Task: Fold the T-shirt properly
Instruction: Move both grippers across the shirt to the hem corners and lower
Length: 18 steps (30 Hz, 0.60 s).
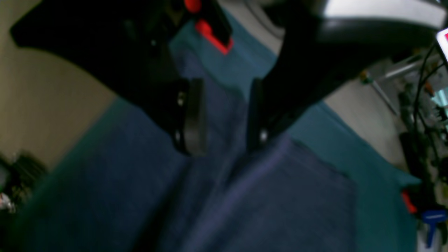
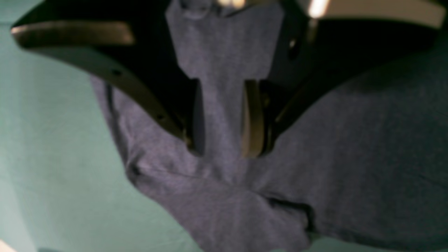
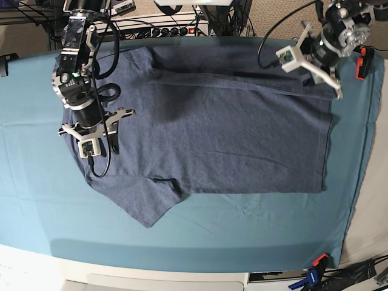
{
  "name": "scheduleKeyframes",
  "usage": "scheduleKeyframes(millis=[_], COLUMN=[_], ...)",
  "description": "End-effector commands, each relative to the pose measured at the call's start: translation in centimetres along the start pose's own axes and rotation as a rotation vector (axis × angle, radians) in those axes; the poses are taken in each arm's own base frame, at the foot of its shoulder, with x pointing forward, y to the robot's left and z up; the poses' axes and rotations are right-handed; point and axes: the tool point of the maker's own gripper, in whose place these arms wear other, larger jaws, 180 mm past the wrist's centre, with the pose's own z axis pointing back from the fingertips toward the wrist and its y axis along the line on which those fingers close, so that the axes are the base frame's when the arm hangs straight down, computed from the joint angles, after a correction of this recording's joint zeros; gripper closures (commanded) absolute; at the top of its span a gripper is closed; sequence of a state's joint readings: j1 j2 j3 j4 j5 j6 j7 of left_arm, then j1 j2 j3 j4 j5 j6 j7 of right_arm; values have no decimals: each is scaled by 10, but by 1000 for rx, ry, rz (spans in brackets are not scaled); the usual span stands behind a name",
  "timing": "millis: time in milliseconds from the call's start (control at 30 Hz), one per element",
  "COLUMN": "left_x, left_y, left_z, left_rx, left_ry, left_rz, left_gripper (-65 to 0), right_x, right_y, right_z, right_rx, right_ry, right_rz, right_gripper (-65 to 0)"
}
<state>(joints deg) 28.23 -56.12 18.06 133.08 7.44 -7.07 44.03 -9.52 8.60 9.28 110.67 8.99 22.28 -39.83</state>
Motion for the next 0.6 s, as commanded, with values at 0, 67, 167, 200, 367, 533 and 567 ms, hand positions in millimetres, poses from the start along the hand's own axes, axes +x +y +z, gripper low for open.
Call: scheduleKeyframes(millis=[0,67,167,200,367,533,567], left_x=[11,24,37,40,42,33,30], left_y=[14,21,29,31,45,50,51], left_z=[1,-4,-17,-22,-58,-96,-102], left_rx=[42,54,70,72,81,46,41], left_ry=[-46,-94,-147,-160,-170,-139,-130], left_rz=[11,58,140,170,293,383,398], left_gripper=[-213,-213,-213,-213,-213,-213,-213], right_x=[17,19,19,20,17,15,14], right_y=[-2,0,-1,-3,-22,-29,-29], right_z=[1,1,1,1,2,3,3], right_rx=[-6,-4,-18,-35,-166,-206,-206], right_ry=[-62,-72,-77,-83,-73,-55,-54], right_rz=[-3,-13,-20,-28,-44,-10,-11], right_gripper=[-188,-188,-188,-188,-188,-188,-188])
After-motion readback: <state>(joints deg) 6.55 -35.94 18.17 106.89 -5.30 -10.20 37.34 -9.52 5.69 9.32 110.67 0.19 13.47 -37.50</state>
